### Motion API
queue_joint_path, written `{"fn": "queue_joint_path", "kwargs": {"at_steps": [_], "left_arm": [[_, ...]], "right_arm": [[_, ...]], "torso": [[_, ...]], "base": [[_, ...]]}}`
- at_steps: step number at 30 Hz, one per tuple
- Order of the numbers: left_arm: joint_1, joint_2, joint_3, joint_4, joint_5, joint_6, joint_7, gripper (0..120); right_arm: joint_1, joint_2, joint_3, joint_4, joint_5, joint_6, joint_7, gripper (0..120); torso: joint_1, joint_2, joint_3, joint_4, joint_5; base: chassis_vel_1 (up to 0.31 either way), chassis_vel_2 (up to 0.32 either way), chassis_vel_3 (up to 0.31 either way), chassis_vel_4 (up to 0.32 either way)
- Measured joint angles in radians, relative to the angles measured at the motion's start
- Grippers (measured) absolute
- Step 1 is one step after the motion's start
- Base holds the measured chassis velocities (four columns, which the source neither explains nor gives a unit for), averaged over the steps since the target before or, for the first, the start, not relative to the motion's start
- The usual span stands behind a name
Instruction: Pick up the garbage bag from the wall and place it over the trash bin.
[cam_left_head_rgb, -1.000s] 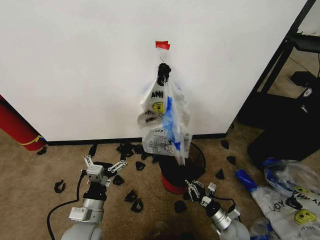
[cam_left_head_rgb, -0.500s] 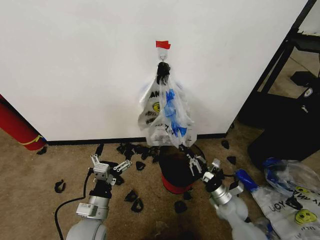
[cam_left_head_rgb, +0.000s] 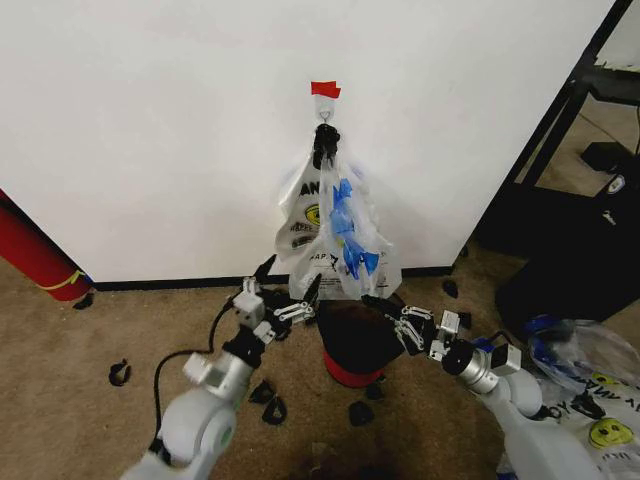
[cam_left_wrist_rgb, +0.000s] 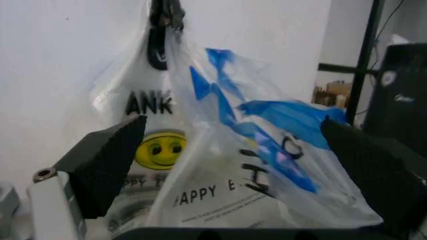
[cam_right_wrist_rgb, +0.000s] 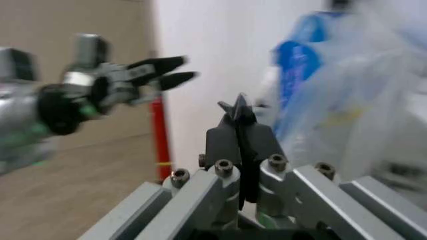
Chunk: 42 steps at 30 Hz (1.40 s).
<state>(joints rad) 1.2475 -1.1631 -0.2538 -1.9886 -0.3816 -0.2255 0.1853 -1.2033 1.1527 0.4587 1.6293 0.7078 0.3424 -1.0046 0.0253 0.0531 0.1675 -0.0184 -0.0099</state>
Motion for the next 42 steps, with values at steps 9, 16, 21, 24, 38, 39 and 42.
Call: {"fn": "queue_joint_path", "kwargs": {"at_steps": [9,16,21,24,38,39,42], "left_arm": [[0.008,-0.010,-0.024,0.016,0.011,0.008,-0.032,100],[0.031,-0.011,-0.060,-0.002,0.015,0.016,-0.046,100],[0.052,-0.026,-0.067,-0.013,0.031,0.017,-0.049,100],[0.057,-0.033,-0.066,-0.015,0.038,0.017,-0.050,100],[0.100,-0.042,-0.082,-0.055,0.062,0.017,-0.051,100],[0.105,-0.042,-0.085,-0.058,0.063,0.017,-0.051,100],[0.115,-0.042,-0.088,-0.063,0.064,0.016,-0.051,100]], "right_arm": [[-0.019,-0.056,-0.009,-0.011,-0.002,0.050,0.048,30],[-0.059,-0.159,0.063,0.004,-0.050,-0.017,-0.189,55],[-0.064,-0.191,0.150,-0.027,-0.180,-0.036,-0.352,77],[-0.059,-0.188,0.157,-0.038,-0.188,-0.030,-0.343,85],[-0.048,-0.159,0.059,0.021,-0.169,0.062,0.029,100],[-0.034,-0.149,0.017,0.035,-0.177,0.089,0.149,100],[0.033,-0.107,-0.096,0.049,-0.271,0.113,0.471,100]], "torso": [[0.000,0.000,0.000,0.0005,0.0000],[0.000,0.000,0.000,0.0002,0.0000],[0.000,0.000,0.000,0.0001,0.0000],[0.000,0.000,0.000,0.0003,-0.0001],[0.000,0.000,0.000,0.0001,-0.0006],[0.000,0.000,0.000,0.0002,-0.0003],[0.000,0.000,0.000,0.0003,-0.0006]], "base": [[0.000,0.000,0.000,0.000],[0.000,0.000,0.000,0.000],[0.000,0.000,0.000,0.000],[0.000,0.000,0.000,0.000],[0.000,0.000,0.000,0.000],[0.000,0.000,0.000,0.000],[0.000,0.000,0.000,0.000]]}}
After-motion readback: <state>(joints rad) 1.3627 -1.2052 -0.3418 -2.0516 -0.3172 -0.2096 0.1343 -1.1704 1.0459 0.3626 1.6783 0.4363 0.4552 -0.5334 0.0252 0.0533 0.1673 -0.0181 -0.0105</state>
